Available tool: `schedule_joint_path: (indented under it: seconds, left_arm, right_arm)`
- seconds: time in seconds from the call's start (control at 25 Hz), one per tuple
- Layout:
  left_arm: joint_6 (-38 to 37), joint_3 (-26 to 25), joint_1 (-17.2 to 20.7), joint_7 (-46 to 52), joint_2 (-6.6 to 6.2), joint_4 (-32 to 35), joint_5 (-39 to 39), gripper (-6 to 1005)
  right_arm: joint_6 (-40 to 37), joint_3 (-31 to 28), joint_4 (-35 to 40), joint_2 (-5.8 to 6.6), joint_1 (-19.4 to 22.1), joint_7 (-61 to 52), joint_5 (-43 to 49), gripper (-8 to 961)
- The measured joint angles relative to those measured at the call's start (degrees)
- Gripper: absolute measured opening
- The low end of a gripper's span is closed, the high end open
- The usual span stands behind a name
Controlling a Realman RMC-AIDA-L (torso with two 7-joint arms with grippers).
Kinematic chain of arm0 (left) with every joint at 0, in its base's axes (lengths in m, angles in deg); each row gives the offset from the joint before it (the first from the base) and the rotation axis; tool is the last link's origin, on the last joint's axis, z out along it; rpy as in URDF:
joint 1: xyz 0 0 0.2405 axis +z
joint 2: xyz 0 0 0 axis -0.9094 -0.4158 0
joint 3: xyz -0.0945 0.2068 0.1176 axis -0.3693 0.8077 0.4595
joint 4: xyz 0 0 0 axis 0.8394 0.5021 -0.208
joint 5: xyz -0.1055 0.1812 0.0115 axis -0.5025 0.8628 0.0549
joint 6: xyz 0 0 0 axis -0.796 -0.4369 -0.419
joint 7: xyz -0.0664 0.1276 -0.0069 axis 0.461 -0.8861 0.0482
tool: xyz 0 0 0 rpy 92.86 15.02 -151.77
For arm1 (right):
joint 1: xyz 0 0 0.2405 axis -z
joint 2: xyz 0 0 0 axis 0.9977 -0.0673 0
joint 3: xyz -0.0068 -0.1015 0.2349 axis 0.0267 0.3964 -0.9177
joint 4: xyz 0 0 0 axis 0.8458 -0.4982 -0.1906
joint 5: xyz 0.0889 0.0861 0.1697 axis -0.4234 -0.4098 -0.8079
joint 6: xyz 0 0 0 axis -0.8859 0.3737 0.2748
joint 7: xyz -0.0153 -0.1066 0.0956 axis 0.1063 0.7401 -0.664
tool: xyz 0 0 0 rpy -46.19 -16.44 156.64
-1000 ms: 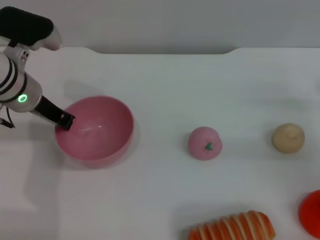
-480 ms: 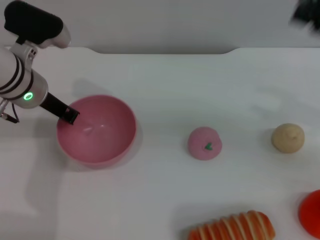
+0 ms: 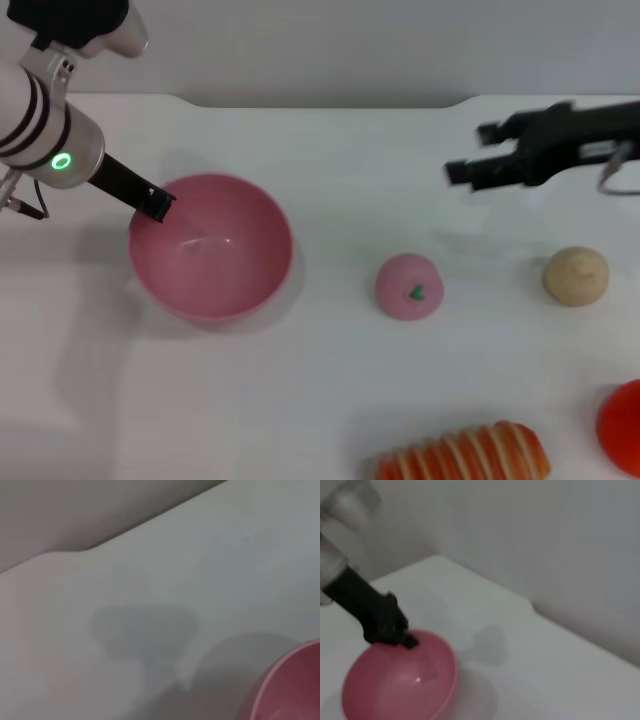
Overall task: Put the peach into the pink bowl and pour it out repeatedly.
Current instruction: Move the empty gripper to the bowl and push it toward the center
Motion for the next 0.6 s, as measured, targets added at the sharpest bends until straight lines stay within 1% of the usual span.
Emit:
schedule_joint_path:
  seconds: [0.12,0.28,0.4,0.44,0.6]
  left_arm:
    - [2.26,-0.1,-0.4,0.25,-0.02,2.41,-0.54,47]
    - [4.47,-0.63,-1.44,0.8,-0.04,5.19,-1.02,47]
    - [4.95,-1.35,-2.05,0.86,-0.05,5.43,-1.26,47]
    - [5.25,-2.14,-2.71,0.9,-0.06,5.3,-1.31,47]
    - [5.42,-2.5,-3.23,1.0,-0.04,5.29,-1.41,47]
  right_arm:
    - [1.55,0.78,-6.4,0.16,-2.78,0.08,0.8,789]
    - [4.32,3.72,-10.55,0.08,-4.61,0.26,3.79,789]
    - [4.11,5.88,-10.84,0.05,-5.42,-1.8,6.93,789]
    - [3.73,6.31,-10.56,0.06,-5.67,-2.78,8.34,789]
    - [3.01,7.23,-9.73,0.1,-5.97,-4.9,11.26,788]
